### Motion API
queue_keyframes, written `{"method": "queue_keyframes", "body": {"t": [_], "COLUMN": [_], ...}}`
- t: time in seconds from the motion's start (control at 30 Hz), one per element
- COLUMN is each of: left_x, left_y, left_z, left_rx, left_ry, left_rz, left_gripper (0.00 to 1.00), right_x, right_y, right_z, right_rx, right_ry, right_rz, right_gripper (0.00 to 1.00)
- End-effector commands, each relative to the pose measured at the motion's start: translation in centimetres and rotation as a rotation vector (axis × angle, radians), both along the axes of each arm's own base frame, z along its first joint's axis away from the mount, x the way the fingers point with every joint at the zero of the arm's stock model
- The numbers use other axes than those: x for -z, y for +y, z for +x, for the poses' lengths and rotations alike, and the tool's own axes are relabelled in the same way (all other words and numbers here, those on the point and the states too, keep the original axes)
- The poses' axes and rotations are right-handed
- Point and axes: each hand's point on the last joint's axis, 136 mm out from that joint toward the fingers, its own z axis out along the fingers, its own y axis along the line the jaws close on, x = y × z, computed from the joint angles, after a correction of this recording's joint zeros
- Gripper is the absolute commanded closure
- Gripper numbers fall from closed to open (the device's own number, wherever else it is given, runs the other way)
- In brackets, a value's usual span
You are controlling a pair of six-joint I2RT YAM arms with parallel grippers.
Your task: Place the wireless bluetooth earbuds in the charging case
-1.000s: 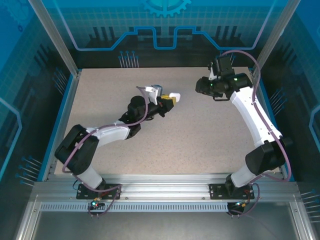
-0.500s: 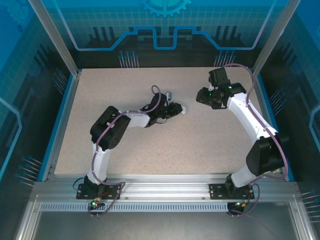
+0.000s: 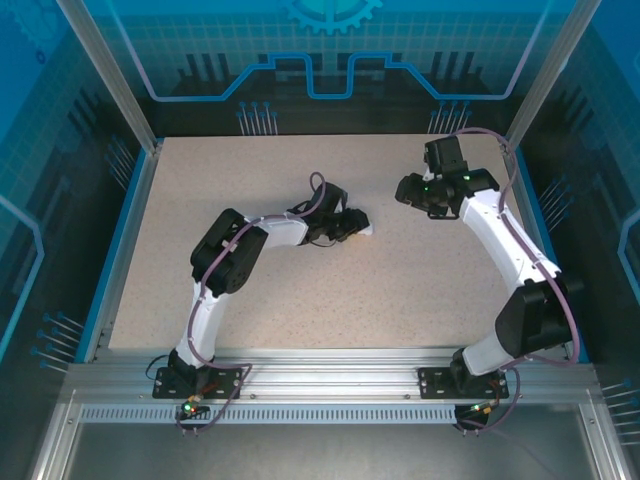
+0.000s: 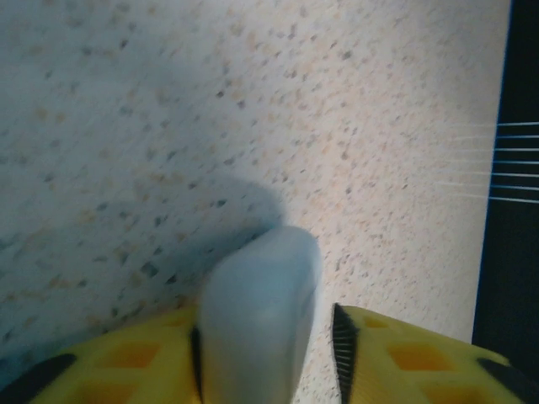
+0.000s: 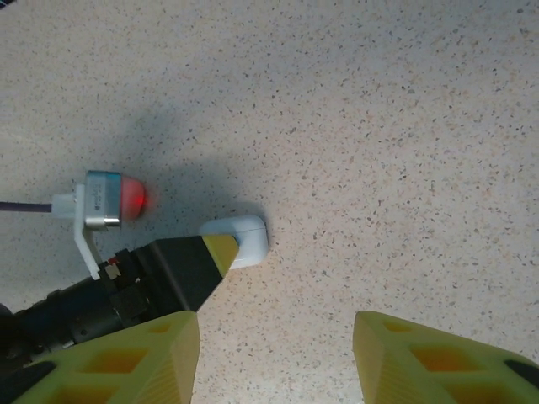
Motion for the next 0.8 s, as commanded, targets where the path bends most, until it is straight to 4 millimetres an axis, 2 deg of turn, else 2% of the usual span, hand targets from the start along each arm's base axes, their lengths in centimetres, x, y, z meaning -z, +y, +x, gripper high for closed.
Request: {"method": "queue_keyframes", "body": {"t": [0.0,0.03,0.07,0.13,0.17,0.2,0.27,0.37,0.47,0.57,0.67,0.77], "left_x": [0.3,0.1,-0.2,-1.1,-1.7,-2.4,-4.1,-7.9,-12.4,-16.5,-18.5,-17.8], "left_y": [1.4,1.8,2.5,3.8,4.7,5.8,8.0,10.7,13.9,17.1,20.9,26.2], "left_z": [-0.9,-1.1,-1.2,-1.3,-1.5,-1.6,-1.8,-2.1,-2.1,-2.6,-3.7,-4.7], "left_rx": [0.0,-0.006,-0.016,-0.03,-0.042,-0.061,-0.09,-0.12,-0.178,-0.242,-0.307,-0.377], "left_ry": [0.043,0.041,0.035,0.025,0.019,0.013,-0.02,-0.125,-0.329,-0.614,-0.842,-0.837], "left_rz": [0.062,0.078,0.098,0.137,0.162,0.194,0.248,0.304,0.387,0.481,0.607,0.709], "left_gripper": [0.41,0.35,0.25,0.17,0.02,0.01,0.01,0.01,0.01,0.01,0.01,0.01], "right_x": [-1.3,-1.5,-1.7,-2.2,-2.5,-2.7,-3.1,-3.8,-4.3,-3.7,-1.7,1.8], "right_y": [-0.8,-0.9,-1.1,-1.5,-1.9,-2.2,-3.1,-4.8,-7.1,-10.3,-12.0,-12.5], "right_z": [-0.3,-0.3,-0.4,-0.7,-0.8,-0.9,-1.0,-1.0,-0.6,0.0,0.8,1.4], "right_rx": [0.024,0.028,0.032,0.042,0.055,0.064,0.087,0.131,0.179,0.265,0.262,0.187], "right_ry": [-0.03,-0.036,-0.038,-0.044,-0.047,-0.05,-0.059,-0.08,-0.123,-0.184,-0.291,-0.26], "right_rz": [0.01,0.012,0.012,0.004,-0.005,-0.014,-0.034,-0.078,-0.206,-0.382,-0.53,-0.614], "right_gripper": [0.44,0.41,0.37,0.25,0.14,0.01,0.0,0.0,0.0,0.0,0.0,0.0]}}
